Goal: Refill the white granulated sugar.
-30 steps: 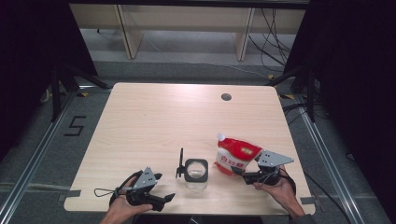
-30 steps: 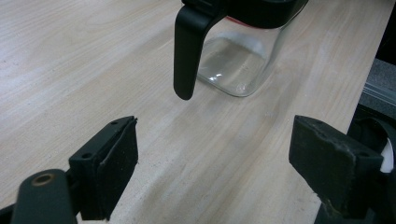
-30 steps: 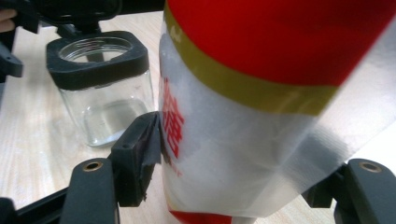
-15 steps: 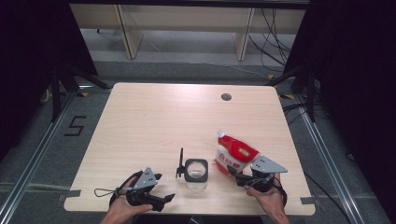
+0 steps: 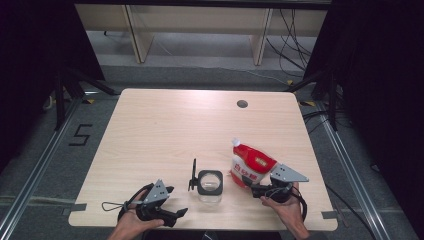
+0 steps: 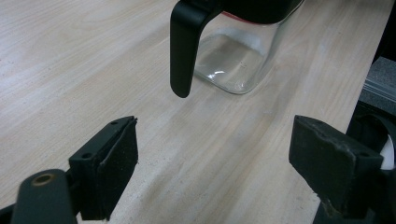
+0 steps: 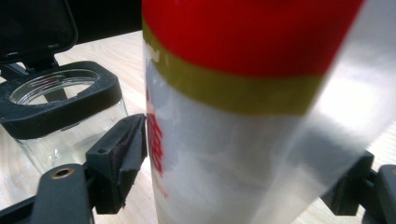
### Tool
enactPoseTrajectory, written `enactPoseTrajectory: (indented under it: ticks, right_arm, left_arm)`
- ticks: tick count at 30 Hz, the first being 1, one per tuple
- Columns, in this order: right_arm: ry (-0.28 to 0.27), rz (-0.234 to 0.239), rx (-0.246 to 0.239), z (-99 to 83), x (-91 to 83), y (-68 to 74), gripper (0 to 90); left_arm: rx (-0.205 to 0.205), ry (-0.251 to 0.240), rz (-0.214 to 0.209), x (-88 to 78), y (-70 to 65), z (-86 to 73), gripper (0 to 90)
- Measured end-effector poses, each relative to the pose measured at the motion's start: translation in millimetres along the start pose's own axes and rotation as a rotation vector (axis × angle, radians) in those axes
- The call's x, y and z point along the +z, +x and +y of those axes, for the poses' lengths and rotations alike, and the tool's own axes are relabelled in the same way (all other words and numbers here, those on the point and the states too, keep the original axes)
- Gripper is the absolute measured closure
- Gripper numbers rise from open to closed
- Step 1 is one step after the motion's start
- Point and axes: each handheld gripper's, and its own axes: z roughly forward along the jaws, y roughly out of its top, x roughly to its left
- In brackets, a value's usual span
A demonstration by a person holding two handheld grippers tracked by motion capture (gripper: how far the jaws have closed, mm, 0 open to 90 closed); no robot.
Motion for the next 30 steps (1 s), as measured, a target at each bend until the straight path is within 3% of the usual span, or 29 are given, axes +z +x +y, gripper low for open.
enactPoseTrajectory:
  ticks: [2, 4, 6, 7, 8, 9, 10, 12, 13, 14, 15, 17, 18, 20, 21, 23, 24, 25, 26, 29, 30]
  right_arm:
    - [-0.006, -0.004, 0.007, -0.9, 2.0, -0.5, 20.6]
    - [-0.001, 0.013, 0.023, -1.0, 3.0, -2.0, 20.2]
    - [-0.009, 0.02, 0.023, -2.0, 5.9, -4.2, 19.3]
    - [-0.012, 0.023, 0.001, -2.8, 8.7, -6.4, 19.3]
    - [-0.001, 0.015, 0.019, -3.3, 9.6, -5.8, 19.3]
    - [0.002, 0.036, 0.011, -3.2, 10.6, -6.1, 19.7]
    - [0.008, 0.013, 0.024, -4.7, 12.3, -5.3, 20.0]
    - [0.022, 0.019, 0.039, -5.4, 13.2, -5.2, 19.8]
    - [0.028, 0.013, 0.016, -6.2, 15.1, -8.1, 19.9]
    - [0.033, 0.019, 0.026, -6.6, 15.1, -7.4, 20.5]
    - [0.026, 0.012, -0.011, -7.0, 17.2, -9.9, 20.5]
    - [0.05, 0.033, -0.004, -8.0, 19.2, -8.5, 20.6]
    - [0.082, 0.029, 0.016, -8.5, 18.1, -6.2, 20.4]
    - [0.062, 0.058, -0.048, -9.3, 24.9, -8.4, 20.9]
    - [0.062, 0.073, -0.041, -8.9, 24.9, -8.6, 21.9]
    - [0.064, 0.052, -0.016, -8.7, 23.6, -7.4, 22.2]
    - [0.066, 0.049, -0.037, -8.2, 23.3, -8.9, 22.1]
    - [0.062, 0.047, -0.04, -8.3, 23.4, -8.6, 21.9]
    - [0.068, 0.055, -0.016, -9.0, 23.9, -6.4, 22.9]
    - [0.075, 0.053, -0.018, -8.7, 24.5, -6.3, 24.0]
    - [0.089, 0.06, 0.003, -8.8, 24.4, -5.2, 24.6]
  left_arm:
    - [0.033, 0.001, 0.001, -0.5, 1.9, 0.6, 15.2]
    - [-0.001, 0.0, 0.0, -0.1, 0.1, 0.0, 15.2]
    - [0.036, 0.0, 0.0, -0.5, 1.8, 0.7, 15.2]
    - [0.024, -0.009, -0.001, 0.1, 0.8, 0.6, 15.2]
    - [0.003, -0.001, 0.008, 0.4, -0.2, 0.1, 15.2]
    - [0.009, 0.002, 0.007, 0.3, 0.2, 0.2, 15.2]
    - [0.018, 0.005, 0.007, -0.5, 1.0, 0.2, 15.2]
    - [0.023, -0.012, -0.001, 0.0, 1.0, 0.4, 15.2]
    - [0.023, -0.012, -0.002, -0.2, 1.2, 0.5, 15.2]
    - [0.024, -0.013, -0.002, -0.3, 1.2, 0.5, 15.2]
    - [0.022, -0.009, -0.003, -0.5, 1.1, 0.9, 15.2]
    - [0.044, 0.009, 0.007, -1.3, 2.4, 1.3, 15.2]
    - [-0.003, -0.01, 0.003, 0.1, -0.7, 0.5, 15.3]
    - [-0.004, -0.005, -0.006, -0.6, -0.5, 0.8, 15.3]
    - [-0.009, -0.01, -0.008, -0.5, -0.9, 0.7, 15.3]
    - [0.03, 0.001, -0.001, -1.8, 2.0, 1.4, 15.3]
    - [0.01, 0.001, -0.003, -1.7, 1.2, 1.0, 15.3]
    - [0.016, -0.002, -0.003, -1.6, 1.4, 1.1, 15.2]
    - [0.008, 0.002, -0.003, -1.6, 1.0, 1.1, 15.3]
    - [0.002, -0.003, -0.002, -0.9, -0.4, 1.2, 15.3]
    - [0.001, -0.008, 0.008, -1.2, -1.3, 1.1, 15.3]
